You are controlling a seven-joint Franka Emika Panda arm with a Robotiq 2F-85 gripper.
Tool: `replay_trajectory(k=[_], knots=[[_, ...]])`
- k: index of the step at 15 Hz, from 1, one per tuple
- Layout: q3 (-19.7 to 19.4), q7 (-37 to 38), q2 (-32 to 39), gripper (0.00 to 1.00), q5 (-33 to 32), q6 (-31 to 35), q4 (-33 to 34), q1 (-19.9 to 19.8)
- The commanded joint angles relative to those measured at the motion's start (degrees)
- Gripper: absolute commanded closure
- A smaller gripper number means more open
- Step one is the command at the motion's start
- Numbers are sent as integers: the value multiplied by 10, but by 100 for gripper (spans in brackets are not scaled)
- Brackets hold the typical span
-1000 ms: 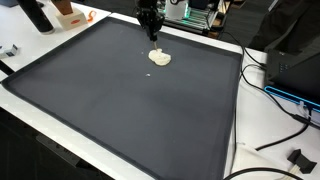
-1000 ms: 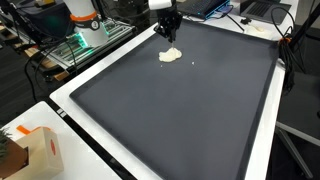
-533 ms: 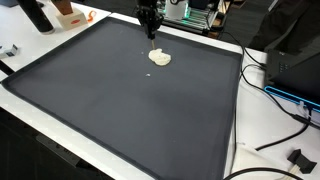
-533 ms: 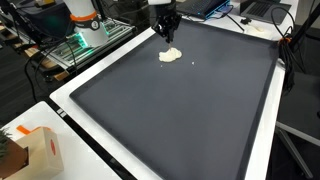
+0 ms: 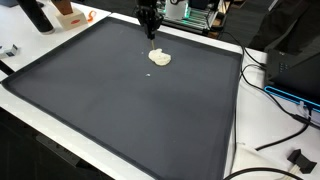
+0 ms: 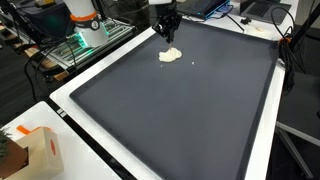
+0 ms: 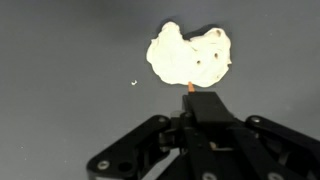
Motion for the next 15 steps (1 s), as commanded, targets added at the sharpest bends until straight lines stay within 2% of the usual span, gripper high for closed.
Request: replay_trajectory(k=[1,15], knots=[[-5,-8,20,97,9,-21,11,2],[-4,-34,78,97,22,-34,40,0]])
